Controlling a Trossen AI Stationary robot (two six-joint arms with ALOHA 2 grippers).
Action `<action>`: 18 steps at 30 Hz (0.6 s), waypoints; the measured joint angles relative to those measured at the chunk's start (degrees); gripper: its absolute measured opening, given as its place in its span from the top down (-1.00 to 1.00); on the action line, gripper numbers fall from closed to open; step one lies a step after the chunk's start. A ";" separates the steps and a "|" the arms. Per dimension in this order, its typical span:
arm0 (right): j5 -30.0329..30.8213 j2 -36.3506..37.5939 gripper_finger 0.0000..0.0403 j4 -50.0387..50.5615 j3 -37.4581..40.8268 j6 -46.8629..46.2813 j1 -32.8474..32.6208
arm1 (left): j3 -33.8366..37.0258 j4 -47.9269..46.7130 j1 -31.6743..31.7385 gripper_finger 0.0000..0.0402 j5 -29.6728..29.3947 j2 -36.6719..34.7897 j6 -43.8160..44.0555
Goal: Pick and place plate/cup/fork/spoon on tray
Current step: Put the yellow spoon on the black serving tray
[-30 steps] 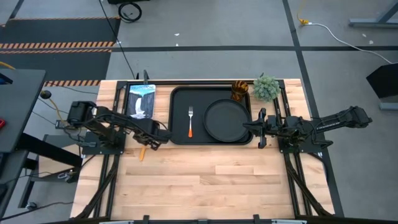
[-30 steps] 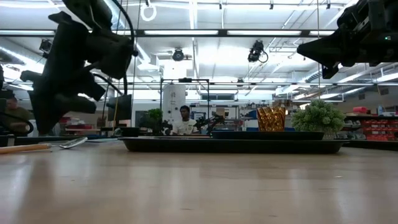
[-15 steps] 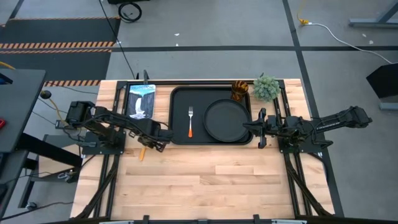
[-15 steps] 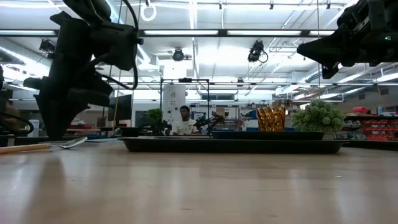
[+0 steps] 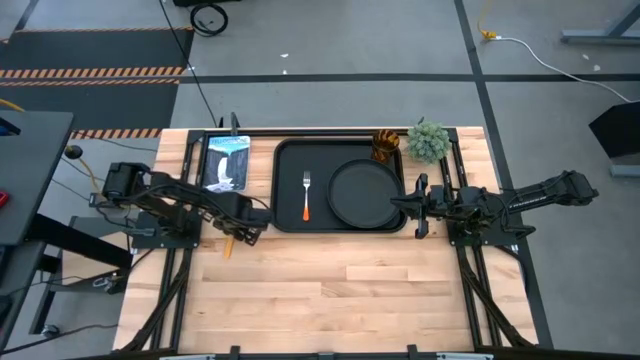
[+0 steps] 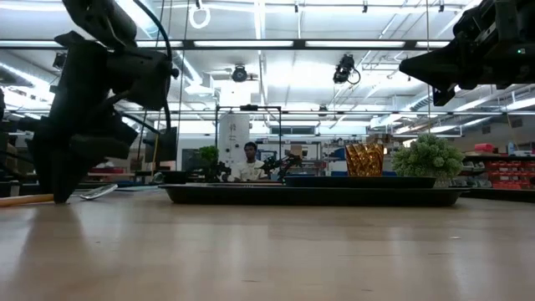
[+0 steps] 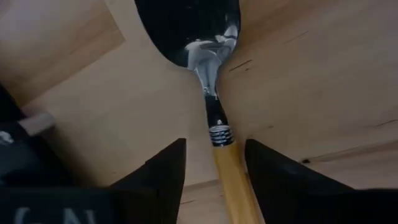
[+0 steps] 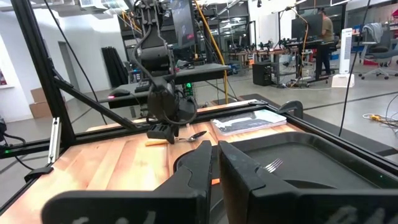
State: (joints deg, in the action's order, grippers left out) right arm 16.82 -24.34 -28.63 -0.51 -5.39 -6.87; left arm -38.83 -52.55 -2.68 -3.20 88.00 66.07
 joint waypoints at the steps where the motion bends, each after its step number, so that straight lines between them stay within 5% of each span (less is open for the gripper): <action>1: 0.00 0.00 0.83 0.00 0.00 -0.02 0.02 | 0.28 0.65 0.00 0.14 0.03 -0.04 0.03; 18: 0.01 0.01 0.83 -0.01 0.00 0.00 0.00 | 0.33 3.06 -0.07 0.73 0.92 -0.15 -0.72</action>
State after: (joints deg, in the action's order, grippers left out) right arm 16.83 -24.34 -28.63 -0.51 -5.39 -6.87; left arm -38.50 -49.50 -2.74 -2.27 87.85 65.35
